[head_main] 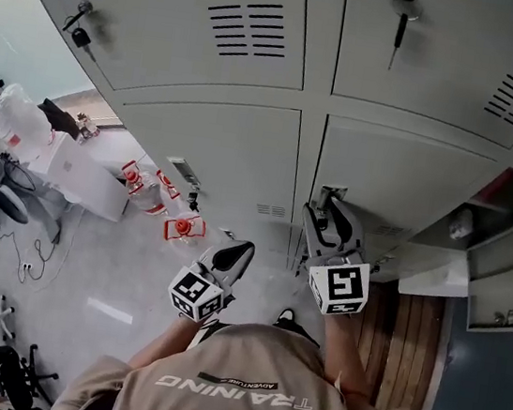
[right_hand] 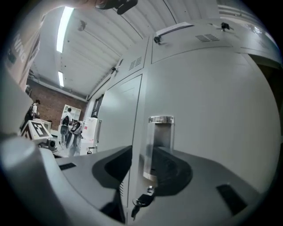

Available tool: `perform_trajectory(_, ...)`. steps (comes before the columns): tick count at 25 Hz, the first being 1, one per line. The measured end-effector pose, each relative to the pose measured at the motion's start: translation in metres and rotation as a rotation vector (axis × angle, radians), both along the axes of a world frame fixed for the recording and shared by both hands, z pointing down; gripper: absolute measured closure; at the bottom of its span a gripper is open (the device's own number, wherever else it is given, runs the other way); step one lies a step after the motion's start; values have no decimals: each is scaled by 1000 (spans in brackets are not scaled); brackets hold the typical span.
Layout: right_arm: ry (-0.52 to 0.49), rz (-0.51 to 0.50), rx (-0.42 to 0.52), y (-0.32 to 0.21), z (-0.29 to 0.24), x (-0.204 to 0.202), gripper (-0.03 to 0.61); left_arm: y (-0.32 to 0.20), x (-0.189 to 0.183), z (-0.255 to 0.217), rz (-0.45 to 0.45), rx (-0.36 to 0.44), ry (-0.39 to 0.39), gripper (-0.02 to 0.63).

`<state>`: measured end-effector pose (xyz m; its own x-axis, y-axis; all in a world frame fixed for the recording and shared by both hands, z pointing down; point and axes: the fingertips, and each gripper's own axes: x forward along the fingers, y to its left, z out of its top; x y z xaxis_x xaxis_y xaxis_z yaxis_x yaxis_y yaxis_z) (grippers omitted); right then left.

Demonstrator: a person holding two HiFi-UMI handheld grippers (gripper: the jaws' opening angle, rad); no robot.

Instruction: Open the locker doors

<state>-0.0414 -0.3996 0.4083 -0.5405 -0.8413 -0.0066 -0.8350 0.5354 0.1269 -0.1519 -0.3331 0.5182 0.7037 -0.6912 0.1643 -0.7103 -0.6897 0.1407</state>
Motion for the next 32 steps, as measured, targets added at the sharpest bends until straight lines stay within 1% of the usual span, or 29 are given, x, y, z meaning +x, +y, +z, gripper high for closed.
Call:
perform_trajectory(3,-4,28,-11,-8,2,-3,454,-3,-1,5,2,-8,11,607)
perform_trajectory(6,13,62,-40,-6,4,-3,454,2,-10,5,9,-11,23,607)
perform_trajectory(10,51,121,-57,18,5,-2,454,13,-25,-2,30,0,39,607)
perform_trajectory(14,66,214,-33,54,3,10,456,34,-31,5,85,-22,51,607)
perform_trajectory(18,92,312,-29,104,4,34,456,69,-11,19,205,-62,63,607)
perform_trajectory(22,64,363,-31,138,5,59,456,90,12,21,274,-55,69,607)
perform_trajectory(26,92,464,-27,181,7,99,456,118,48,21,361,-56,72,607)
perform_trajectory(29,110,494,-25,204,8,126,471,137,71,17,395,-43,59,607)
perform_trajectory(32,103,498,-20,217,9,150,480,144,92,14,385,-32,48,607)
